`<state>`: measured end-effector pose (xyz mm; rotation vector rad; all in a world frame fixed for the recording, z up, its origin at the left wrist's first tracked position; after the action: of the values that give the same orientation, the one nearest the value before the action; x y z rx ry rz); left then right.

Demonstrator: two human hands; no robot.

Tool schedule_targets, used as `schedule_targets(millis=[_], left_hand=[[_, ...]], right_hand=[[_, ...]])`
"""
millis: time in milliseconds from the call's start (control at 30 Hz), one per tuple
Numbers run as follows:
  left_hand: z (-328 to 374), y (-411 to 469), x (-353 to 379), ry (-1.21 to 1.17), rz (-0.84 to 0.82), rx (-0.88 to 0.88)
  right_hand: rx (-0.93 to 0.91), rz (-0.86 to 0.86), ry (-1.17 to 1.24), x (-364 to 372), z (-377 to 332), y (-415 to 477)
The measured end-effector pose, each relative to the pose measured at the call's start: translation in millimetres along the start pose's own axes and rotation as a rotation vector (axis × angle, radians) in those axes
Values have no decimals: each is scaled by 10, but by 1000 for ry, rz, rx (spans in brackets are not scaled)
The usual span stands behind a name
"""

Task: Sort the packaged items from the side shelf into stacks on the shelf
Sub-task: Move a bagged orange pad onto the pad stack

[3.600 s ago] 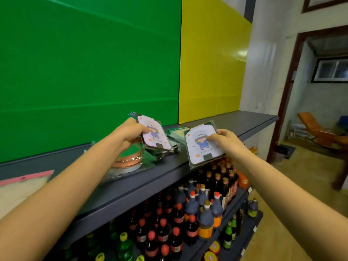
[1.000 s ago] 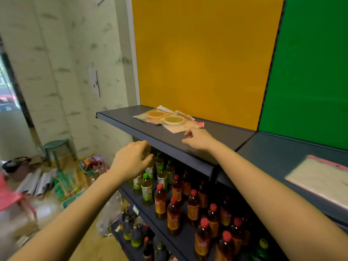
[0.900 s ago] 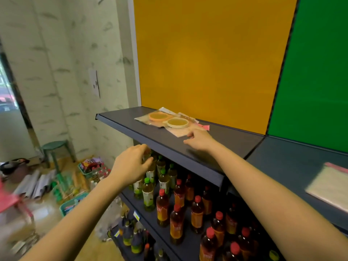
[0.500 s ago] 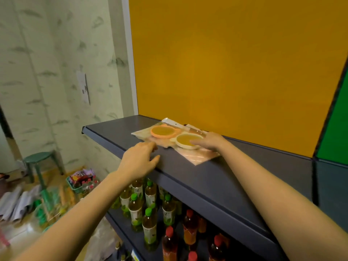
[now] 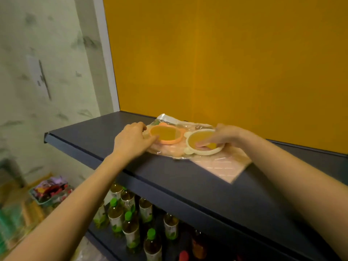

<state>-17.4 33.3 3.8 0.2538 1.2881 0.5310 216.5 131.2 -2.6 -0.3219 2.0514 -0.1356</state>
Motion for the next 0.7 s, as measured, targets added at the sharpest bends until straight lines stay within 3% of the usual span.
schedule_targets(millis=[133,267,533,700], left_hand=[[-126,334,218,15,-289,-26],[-85,519,360,-51,-440,-13],[-198,761,500,-643,-615,-59],[-30,753,355,-1024,-551,120]], right_hand=[[116,3,224,-201,181,-19],[235,65,549,-288,380,-96],[319,210,889,-182,607,-404],[236,367,934,-30,612,-728]])
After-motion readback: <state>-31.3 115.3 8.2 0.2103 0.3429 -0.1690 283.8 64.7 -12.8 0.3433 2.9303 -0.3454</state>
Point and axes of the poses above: each hand's wrist, its own y-axis towards the middle knuckle, its own x-axis out of the palm, z = x × y, the point moved 6 cm from there along y, towards the middle knuckle, and after that the axes turned 5 degrees about x, right-handed, at the moved point
